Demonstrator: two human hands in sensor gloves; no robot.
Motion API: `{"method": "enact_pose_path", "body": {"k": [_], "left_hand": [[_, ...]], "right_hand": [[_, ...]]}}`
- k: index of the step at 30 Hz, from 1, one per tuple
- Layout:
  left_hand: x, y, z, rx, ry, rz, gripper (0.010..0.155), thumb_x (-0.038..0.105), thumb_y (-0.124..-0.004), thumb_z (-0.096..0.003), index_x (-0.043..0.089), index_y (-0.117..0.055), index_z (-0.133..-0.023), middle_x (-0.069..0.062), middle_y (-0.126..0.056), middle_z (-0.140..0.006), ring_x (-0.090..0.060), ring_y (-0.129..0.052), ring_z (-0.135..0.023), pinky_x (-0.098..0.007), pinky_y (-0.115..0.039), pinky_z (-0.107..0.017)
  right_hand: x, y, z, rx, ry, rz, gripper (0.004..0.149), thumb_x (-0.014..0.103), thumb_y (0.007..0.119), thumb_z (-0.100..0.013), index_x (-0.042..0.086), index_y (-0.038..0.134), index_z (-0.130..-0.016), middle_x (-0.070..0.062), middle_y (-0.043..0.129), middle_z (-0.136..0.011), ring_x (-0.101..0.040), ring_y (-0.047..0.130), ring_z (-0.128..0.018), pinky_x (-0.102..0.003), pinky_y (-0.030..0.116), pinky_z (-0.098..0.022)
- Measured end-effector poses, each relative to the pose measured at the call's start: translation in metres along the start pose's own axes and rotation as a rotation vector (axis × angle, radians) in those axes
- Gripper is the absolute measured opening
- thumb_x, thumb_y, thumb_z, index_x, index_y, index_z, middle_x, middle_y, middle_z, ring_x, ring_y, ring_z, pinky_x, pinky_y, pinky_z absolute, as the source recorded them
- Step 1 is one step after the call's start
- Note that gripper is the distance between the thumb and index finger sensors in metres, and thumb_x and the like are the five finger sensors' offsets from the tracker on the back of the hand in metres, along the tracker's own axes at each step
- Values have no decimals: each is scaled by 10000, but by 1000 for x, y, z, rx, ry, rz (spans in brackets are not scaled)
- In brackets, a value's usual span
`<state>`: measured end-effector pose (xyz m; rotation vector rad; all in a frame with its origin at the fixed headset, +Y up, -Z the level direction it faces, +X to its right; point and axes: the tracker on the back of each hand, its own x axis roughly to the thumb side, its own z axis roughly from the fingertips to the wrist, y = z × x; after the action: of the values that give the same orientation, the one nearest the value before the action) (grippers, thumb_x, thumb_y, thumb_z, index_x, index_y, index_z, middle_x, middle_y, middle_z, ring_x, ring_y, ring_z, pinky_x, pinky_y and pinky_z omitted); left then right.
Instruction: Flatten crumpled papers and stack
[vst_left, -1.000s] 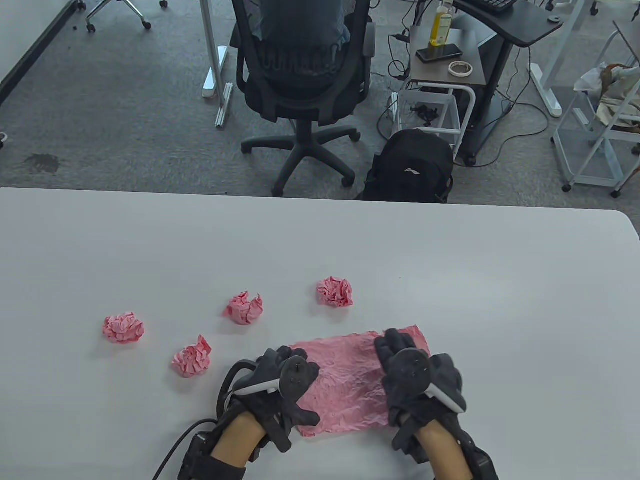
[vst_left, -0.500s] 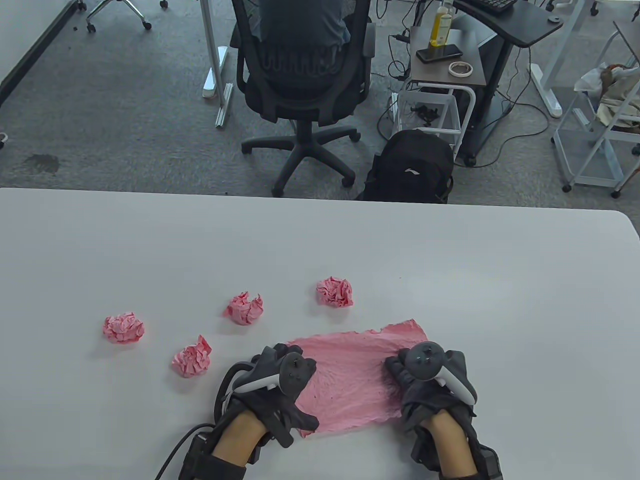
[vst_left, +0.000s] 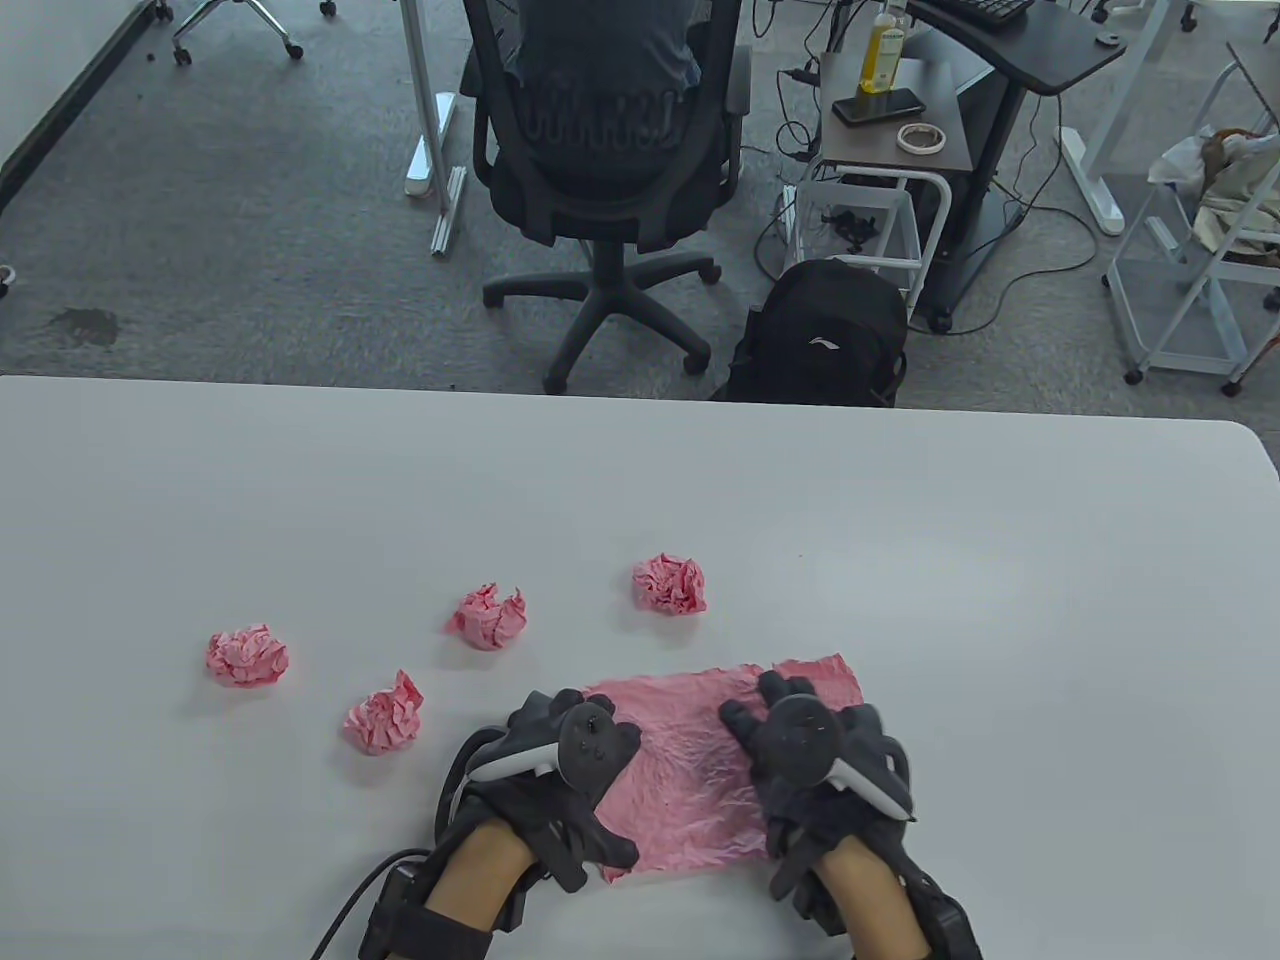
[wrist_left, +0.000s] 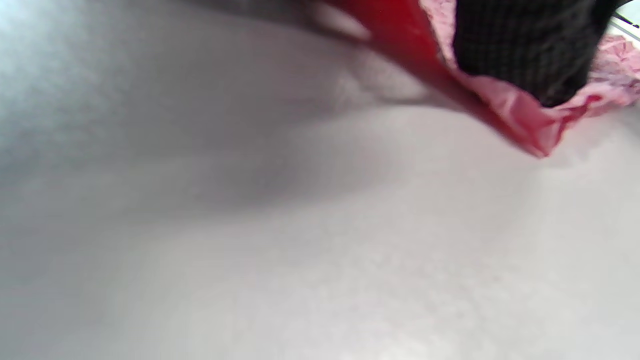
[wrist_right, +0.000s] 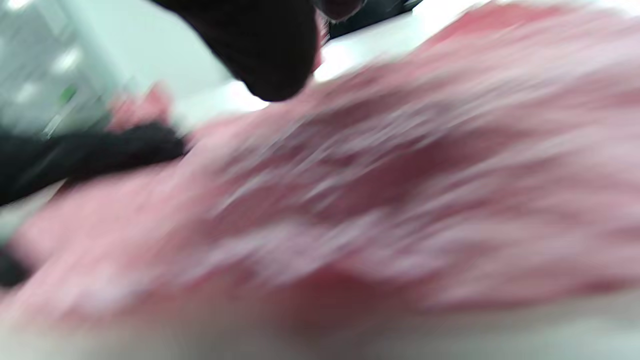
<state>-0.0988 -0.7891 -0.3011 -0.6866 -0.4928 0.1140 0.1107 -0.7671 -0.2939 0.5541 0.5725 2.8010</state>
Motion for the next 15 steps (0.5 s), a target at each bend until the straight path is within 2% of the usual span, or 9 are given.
{"method": "enact_pose_path", "body": {"k": [2, 3, 4, 5, 8, 10, 12, 15], "left_hand": [[0, 0, 1, 4, -4, -9, 1101, 732, -834, -393, 327, -149, -1152, -75, 35, -1150, -383, 61, -1114, -710, -91, -741], [0, 0, 1, 1, -3, -14, 1101, 735, -831, -393, 327, -147, -1153, -74, 34, -1151, -378, 57, -1116, -707, -95, -744], [0, 0, 1, 2, -1, -16, 1100, 735, -830, -392, 328, -148, -1152, -74, 33, -1151, -378, 55, -1117, -706, -98, -746], [0, 0, 1, 3, 2, -15, 1098, 733, -832, -391, 330, -151, -1152, -77, 30, -1152, -379, 52, -1118, -704, -100, -749], [0, 0, 1, 5, 5, -21, 1095, 735, -829, -390, 332, -154, -1152, -73, 26, -1153, -362, 47, -1122, -696, -106, -753], [1, 0, 1, 6, 9, -26, 1091, 736, -827, -390, 336, -157, -1152, -37, 17, -1156, -346, 40, -1126, -686, -113, -760], [1, 0, 1, 8, 13, -29, 1087, 735, -827, -392, 336, -161, -1153, -41, 11, -1158, -342, 33, -1128, -683, -119, -763], [1, 0, 1, 11, 14, -31, 1085, 737, -823, -393, 333, -163, -1153, -41, 7, -1158, -339, 30, -1129, -679, -121, -764]], "right_hand": [[10, 10, -14, 70, -42, 18, 592, 290, 676, -521, 319, 420, -1054, -117, 188, -1149, -394, 135, -1005, -601, 267, -690], [5, 12, -19, 92, -11, 8, 588, 285, 676, -519, 315, 430, -1052, -123, 214, -1149, -399, 158, -1006, -602, 280, -688], [-3, 12, -21, 121, 26, -15, 598, 299, 663, -517, 372, 386, -1042, -79, 172, -1141, -375, 145, -1007, -592, 274, -691], [-16, 10, -22, 171, 10, -131, 600, 288, 659, -532, 362, 367, -1051, -38, 135, -1140, -339, 94, -1005, -557, 221, -696], [-56, -1, -18, 38, 195, -228, 585, 254, 685, -513, 367, 450, -1035, -30, 196, -1141, -331, 135, -1010, -545, 223, -699], [-84, -8, -13, 26, 272, -314, 578, 237, 680, -515, 349, 456, -1036, -12, 193, -1139, -312, 141, -1010, -527, 204, -698], [-105, -12, -6, -31, 339, -351, 578, 234, 686, -511, 331, 465, -1037, -4, 207, -1141, -302, 153, -1015, -529, 197, -699], [-117, -15, -2, -52, 400, -371, 580, 227, 693, -512, 323, 470, -1039, 2, 216, -1145, -297, 157, -1020, -551, 190, -696]]}}
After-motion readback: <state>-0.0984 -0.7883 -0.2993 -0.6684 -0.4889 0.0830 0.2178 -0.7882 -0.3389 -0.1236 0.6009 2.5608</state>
